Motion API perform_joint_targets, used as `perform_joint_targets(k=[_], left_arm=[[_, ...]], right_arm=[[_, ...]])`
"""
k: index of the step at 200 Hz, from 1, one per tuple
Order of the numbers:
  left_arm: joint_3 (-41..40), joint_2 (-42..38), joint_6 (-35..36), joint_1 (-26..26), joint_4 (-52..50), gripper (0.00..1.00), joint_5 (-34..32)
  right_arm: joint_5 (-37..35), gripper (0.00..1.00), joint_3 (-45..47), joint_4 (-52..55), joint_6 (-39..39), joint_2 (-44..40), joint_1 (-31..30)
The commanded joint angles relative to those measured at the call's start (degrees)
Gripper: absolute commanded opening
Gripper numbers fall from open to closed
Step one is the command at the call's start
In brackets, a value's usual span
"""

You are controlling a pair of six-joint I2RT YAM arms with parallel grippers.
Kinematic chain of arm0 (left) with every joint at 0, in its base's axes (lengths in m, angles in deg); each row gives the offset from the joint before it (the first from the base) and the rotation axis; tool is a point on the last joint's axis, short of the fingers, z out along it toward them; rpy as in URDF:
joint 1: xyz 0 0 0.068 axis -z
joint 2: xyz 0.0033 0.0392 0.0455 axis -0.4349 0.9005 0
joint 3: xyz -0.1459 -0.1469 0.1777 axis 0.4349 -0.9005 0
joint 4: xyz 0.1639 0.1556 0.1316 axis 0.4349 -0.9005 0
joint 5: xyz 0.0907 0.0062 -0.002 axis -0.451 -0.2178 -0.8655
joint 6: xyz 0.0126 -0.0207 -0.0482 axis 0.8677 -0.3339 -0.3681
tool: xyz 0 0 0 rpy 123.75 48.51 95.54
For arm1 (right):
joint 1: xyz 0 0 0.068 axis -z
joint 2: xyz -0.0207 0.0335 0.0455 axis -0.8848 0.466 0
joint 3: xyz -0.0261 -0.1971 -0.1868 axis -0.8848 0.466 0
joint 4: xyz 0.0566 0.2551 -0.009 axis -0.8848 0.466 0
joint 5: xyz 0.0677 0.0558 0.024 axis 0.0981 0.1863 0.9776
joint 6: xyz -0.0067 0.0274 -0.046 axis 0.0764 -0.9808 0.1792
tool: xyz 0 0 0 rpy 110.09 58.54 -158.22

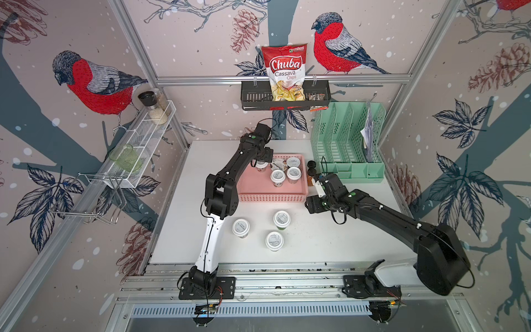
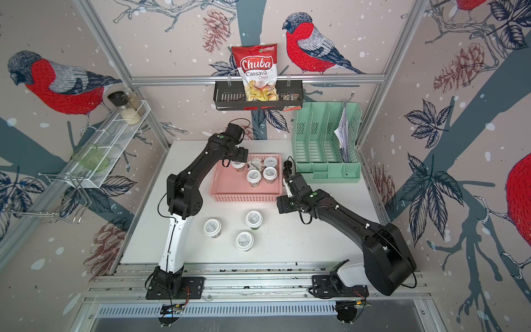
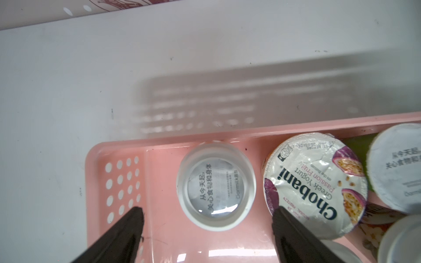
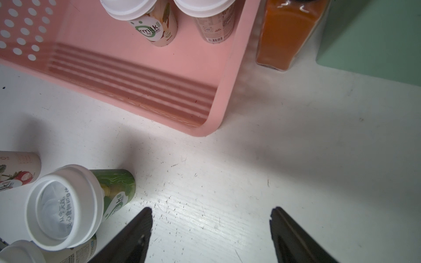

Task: Put the yogurt in the basket
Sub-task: Place the yogurt in the basket, then pick up the yogurt from the center of the board.

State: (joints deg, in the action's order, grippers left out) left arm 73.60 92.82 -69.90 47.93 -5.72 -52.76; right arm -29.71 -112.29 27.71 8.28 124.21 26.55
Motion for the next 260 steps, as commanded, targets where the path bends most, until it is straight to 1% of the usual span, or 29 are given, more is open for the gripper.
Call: perform_joint_targets(k=[1,11,21,41,59,73,96,125,138,151,176,190,217,260], left_arm=[[0.5,-2.8,-1.0,-0.2,-0.8,0.90,-0.3],[-0.5,-4.6,-1.2,0.1,-1.2,0.89,0.6],[-3.9,-7.8,-1.0,0.9,-0.5,0.89,0.5],[-15.8,-17.0,-0.3,4.1,4.1,0.90,-0.8],[-26.7,-24.7,-0.7,7.0,6.8,0.91,-0.4],[-33.8,-30.6,-1.3,10.0,8.5,0.94,0.3],[-43.0,-38.4,-4.1,15.6,9.9,0.96,1.6],[-52.1,-44.3,-9.1,22.9,11.3,0.96,3.6],[-54.8,-45.3,-10.6,26.1,11.8,0.97,4.2],[-56.7,-45.5,-11.9,28.1,11.8,0.97,4.3],[-60.9,-46.3,-13.3,29.6,13.2,0.97,5.7],[-62.2,-46.0,-13.7,30.0,12.7,0.97,5.2],[-62.8,-44.6,-13.3,31.1,12.2,0.97,4.0],[-61.3,-40.5,-11.3,32.3,11.1,0.97,2.4]], right_arm=[[0.1,0.84,0.1,-1.5,0.2,0.2,0.0],[-0.2,0.84,0.0,-1.4,0.2,0.2,0.0],[-0.6,0.84,-0.1,-1.3,0.3,0.2,0.0],[-1.3,0.84,-0.2,-1.3,0.2,0.2,0.0],[-2.2,0.84,-0.4,-1.2,0.1,0.1,0.0],[-2.9,0.84,-0.3,-1.1,0.0,-0.2,0.1],[-4.0,0.84,0.0,-1.2,-0.3,-0.5,0.1],[-4.9,0.84,0.2,-1.2,-0.5,-0.3,0.0],[-5.3,0.84,0.1,-1.1,-0.4,-0.2,-0.1],[-5.5,0.84,0.2,-1.1,-0.3,-0.4,-0.1],[-5.6,0.84,0.2,-0.9,-0.3,-0.5,-0.3],[-5.8,0.84,0.4,-0.9,-0.5,-0.8,-0.6],[-6.0,0.84,0.8,-1.1,-0.6,-1.0,-0.7],[-6.1,0.84,0.5,-1.3,-0.3,-0.8,-0.6]])
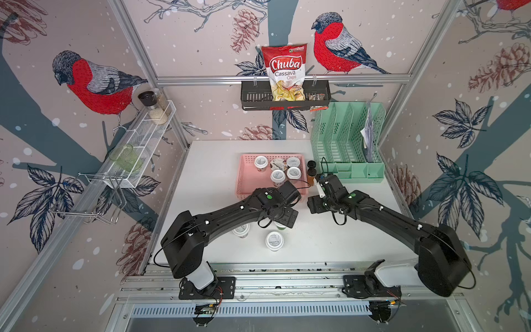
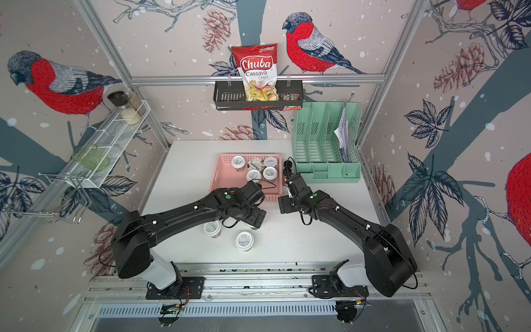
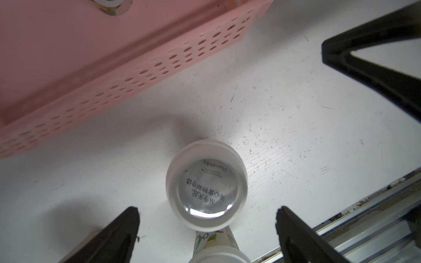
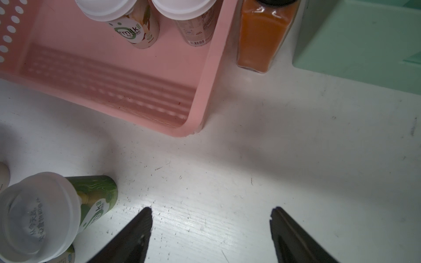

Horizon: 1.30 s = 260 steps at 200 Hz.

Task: Put the yogurt in the basket
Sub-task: Pick up the yogurt from the center of the board.

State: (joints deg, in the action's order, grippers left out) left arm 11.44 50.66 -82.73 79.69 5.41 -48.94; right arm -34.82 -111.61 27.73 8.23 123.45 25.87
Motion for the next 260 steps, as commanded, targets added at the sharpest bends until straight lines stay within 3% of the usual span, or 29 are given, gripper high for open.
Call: perform_joint_targets(k=[1,117,182,260], left_arm=[[0.9,1.7,1.6,0.6,0.0,0.97,-1.5],[1.4,7.7,3.6,1.2,-0.6,0.97,-4.1],[1.4,8.0,4.1,1.2,-0.8,0.83,-4.9],[1.8,8.0,4.1,1.2,-1.2,0.78,-4.9]], right_arm=[[-1.0,0.84,-0.2,-1.4,-0.3,0.0,0.1],[0.6,0.84,-1.4,-1.6,0.3,2.3,1.1],[0.9,0.84,-1.6,-1.6,0.4,2.9,1.4],[0.7,0.84,-1.6,-1.4,0.4,1.6,1.8]])
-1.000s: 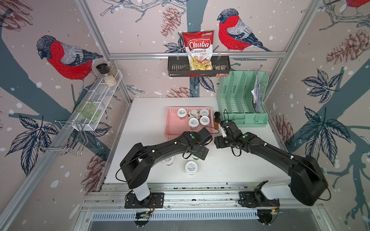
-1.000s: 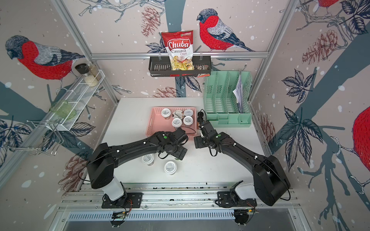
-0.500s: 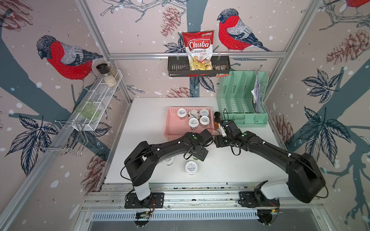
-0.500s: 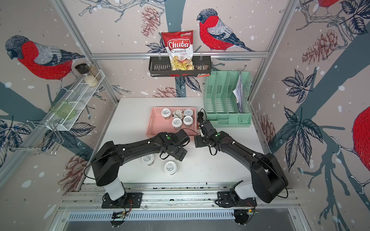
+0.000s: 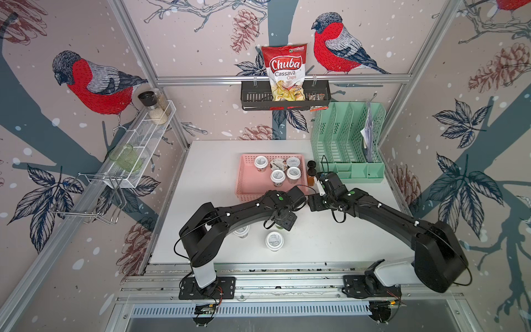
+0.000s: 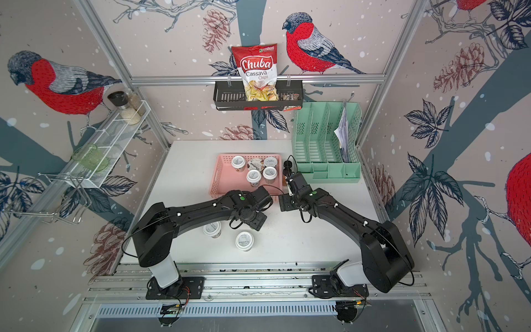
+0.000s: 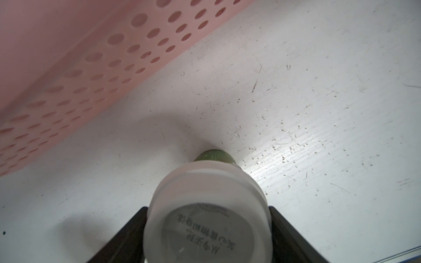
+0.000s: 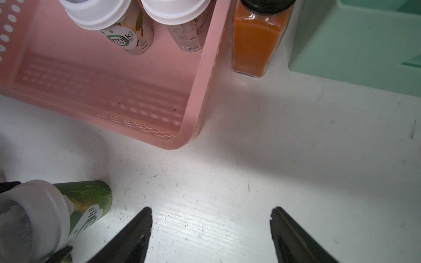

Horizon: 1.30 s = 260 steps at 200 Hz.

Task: Put the yogurt in the basket
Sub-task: Pick up the yogurt from the center of the board, then place the yogurt in the basket.

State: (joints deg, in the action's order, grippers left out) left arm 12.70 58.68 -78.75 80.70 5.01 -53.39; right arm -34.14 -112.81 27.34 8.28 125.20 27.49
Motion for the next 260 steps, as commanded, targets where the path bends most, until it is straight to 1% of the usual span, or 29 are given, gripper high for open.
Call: perform_joint_targets(k=[1,76,124,170,208,229,243,260], left_arm=[[0.5,0.0,0.1,0.2,-0.8,0.78,-0.4],[1.1,-0.7,0.4,0.2,-1.7,0.75,-1.0],[3.7,-1.4,1.3,-0.1,-4.6,0.76,-3.3],[6.7,-3.4,2.2,-1.9,-7.0,0.75,-3.7],[11.0,-5.4,3.9,-5.4,-10.6,0.76,-5.4],[13.1,-6.4,5.5,-8.4,-11.7,0.76,-5.9],[14.7,-6.3,6.6,-10.2,-12.3,0.76,-7.8],[16.1,-5.6,8.1,-13.9,-12.2,0.77,-7.8]], right_arm=[[0.0,0.84,-0.3,-1.0,0.4,-0.2,0.2],[-0.3,0.84,-0.2,-0.9,0.4,-0.3,0.3],[-0.3,0.84,-0.4,-0.9,0.5,0.0,0.3],[-0.6,0.84,-0.4,-0.8,0.5,-0.1,0.4],[-0.5,0.84,-0.5,-0.8,0.4,-0.1,0.5],[-0.3,0.84,-0.5,-0.9,0.3,-0.1,0.6],[-0.3,0.84,-0.4,-0.9,0.4,-0.1,0.6],[-0.2,0.84,-0.4,-0.9,0.3,-0.2,0.7]])
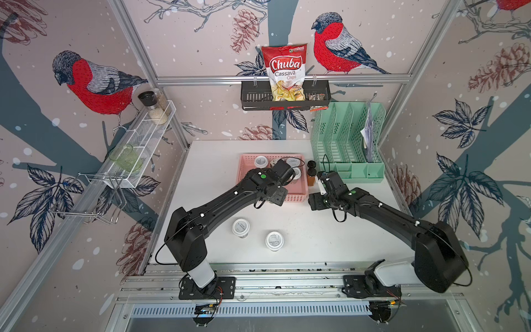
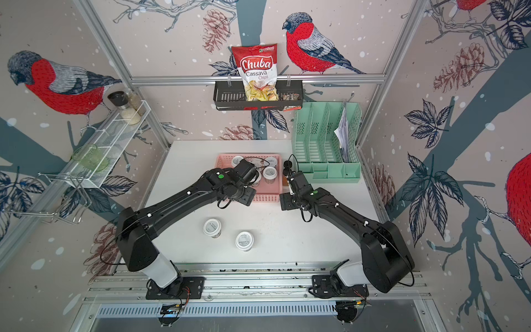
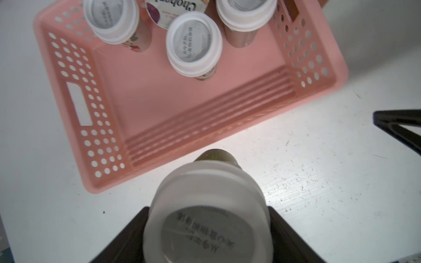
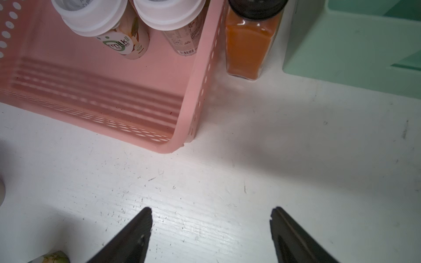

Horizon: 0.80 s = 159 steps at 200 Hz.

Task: Put the yogurt in the basket
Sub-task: Place the yogurt in the basket.

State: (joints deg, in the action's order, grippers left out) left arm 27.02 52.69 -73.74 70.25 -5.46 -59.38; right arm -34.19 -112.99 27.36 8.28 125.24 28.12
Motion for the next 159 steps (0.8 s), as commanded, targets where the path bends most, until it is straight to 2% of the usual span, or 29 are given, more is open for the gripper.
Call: perform_joint_targets(k=[1,23,42,73,129,159], left_arm=[[1.9,0.4,3.2,-3.6,-1.7,0.77,-1.7],[3.6,1.9,3.8,-9.2,-0.2,0.76,1.1],[5.7,4.5,3.7,-12.4,1.4,0.76,-1.5],[10.4,10.3,2.7,-17.4,4.1,0.76,-1.7],[17.1,19.3,2.9,-20.1,6.7,0.75,-2.7],[18.4,22.0,2.7,-20.2,7.9,0.75,-0.2]], right_arm=[[-0.1,0.84,-0.2,-1.0,0.3,-0.2,0.1],[0.0,0.84,-0.2,-0.9,0.3,-0.4,0.2],[0.6,0.84,0.1,-1.3,0.1,-0.6,0.4],[2.0,0.84,0.0,-1.7,0.2,-0.5,0.9],[3.7,0.84,0.4,-2.3,0.1,-1.4,1.8],[4.3,0.84,0.4,-2.4,0.1,-1.5,2.4]])
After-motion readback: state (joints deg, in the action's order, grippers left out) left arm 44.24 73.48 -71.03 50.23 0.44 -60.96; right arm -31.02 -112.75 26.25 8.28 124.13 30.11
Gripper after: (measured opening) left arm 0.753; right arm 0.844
